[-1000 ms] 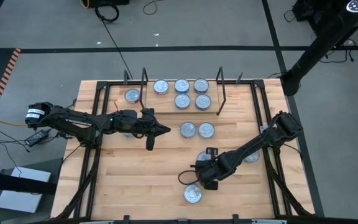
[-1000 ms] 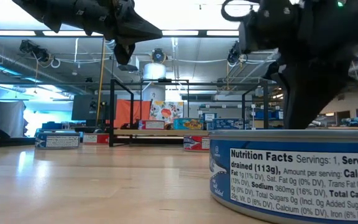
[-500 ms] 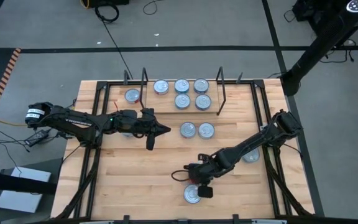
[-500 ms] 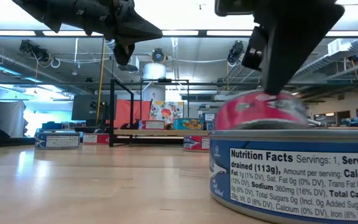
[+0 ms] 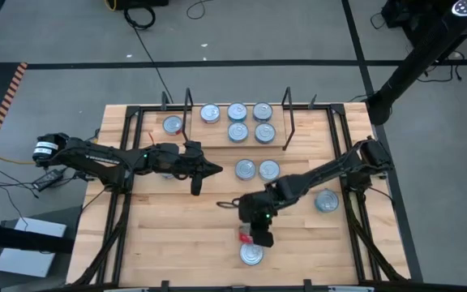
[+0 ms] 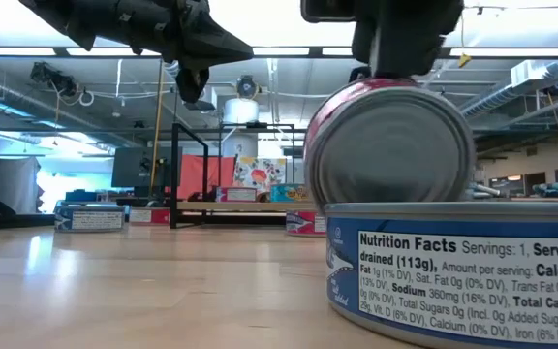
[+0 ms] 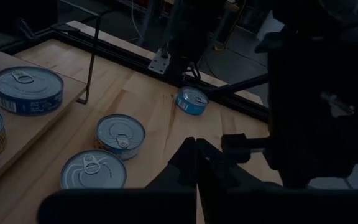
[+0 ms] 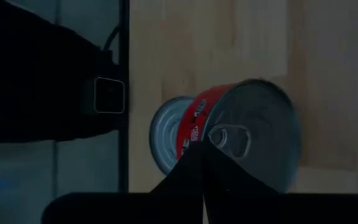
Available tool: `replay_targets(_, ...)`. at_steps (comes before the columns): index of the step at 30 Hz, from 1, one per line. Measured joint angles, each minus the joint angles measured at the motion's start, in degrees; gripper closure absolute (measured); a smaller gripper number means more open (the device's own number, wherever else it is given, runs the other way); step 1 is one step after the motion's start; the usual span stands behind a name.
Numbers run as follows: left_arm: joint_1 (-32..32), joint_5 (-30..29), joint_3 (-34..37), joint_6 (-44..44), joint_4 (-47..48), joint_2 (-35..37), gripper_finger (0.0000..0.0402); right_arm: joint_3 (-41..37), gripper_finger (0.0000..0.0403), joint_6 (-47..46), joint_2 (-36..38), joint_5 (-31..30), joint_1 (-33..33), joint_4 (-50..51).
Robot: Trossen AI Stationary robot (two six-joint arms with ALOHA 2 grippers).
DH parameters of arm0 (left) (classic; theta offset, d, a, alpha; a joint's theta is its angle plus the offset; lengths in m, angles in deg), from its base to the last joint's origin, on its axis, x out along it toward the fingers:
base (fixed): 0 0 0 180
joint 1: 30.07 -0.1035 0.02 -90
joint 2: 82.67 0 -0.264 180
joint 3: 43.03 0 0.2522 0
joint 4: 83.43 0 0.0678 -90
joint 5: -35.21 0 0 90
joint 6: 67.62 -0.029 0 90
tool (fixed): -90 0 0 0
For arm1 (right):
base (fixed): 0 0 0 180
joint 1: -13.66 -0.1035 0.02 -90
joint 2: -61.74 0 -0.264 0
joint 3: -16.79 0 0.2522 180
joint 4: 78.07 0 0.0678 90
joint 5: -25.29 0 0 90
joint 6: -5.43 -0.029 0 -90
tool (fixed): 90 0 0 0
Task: Stack canned seafood by type on shelf
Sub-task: Put the red tuna can on the shelf
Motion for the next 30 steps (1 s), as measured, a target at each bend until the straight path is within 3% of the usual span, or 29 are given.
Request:
replay_targets(11,0.00,0.00,0.00,0.25,0.11,0.00,0.0399,-0.07,0.0400,-1.37,-0.24,10.23,5.93,-0.14)
replay_targets(30,0.00,-0.69,0.00,0.24,0.04,0.00,0.0399,-7.71,0.0400,-7.10,-0.28,16.91,11.60,-3.55)
